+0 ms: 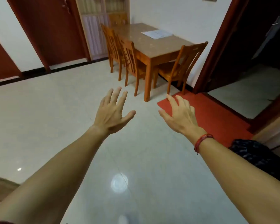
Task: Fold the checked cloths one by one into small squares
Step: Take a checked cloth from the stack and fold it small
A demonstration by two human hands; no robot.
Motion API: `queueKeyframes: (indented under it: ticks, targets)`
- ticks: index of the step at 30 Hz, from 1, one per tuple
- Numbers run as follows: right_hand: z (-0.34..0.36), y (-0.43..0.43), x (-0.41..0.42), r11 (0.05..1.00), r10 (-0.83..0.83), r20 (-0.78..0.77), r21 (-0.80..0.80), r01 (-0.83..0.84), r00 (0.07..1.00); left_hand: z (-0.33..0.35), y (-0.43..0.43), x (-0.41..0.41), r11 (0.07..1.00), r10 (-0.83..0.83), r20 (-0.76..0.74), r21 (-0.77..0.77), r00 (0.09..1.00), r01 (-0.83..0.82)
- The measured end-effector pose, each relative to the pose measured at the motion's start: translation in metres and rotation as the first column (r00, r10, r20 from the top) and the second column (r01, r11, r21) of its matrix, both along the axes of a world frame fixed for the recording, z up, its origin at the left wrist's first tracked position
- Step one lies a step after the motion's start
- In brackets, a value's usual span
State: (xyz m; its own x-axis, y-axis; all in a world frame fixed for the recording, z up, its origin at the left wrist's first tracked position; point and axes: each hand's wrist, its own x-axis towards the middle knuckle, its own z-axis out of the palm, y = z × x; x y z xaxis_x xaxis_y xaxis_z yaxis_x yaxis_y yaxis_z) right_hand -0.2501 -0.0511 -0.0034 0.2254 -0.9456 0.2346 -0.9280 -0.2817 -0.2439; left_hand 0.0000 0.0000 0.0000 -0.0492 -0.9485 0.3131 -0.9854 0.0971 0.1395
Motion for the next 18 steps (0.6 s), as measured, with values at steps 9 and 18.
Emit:
queueKeyframes:
  ticks: [9, 18]
  targets:
    - [-0.033, -0.157, 0.049, 0.999, -0.029, -0.036, 0.013, 0.029, 0.999, -0.034, -0.170, 0.057, 1.000, -0.008, 0.027, -0.011, 1.000, 0.008]
    - [-0.036, -0.314, 0.103, 0.994, -0.092, -0.021, 0.050, 0.093, 0.996, -0.029, -0.337, 0.103, 0.998, -0.052, 0.030, 0.030, 0.998, 0.051]
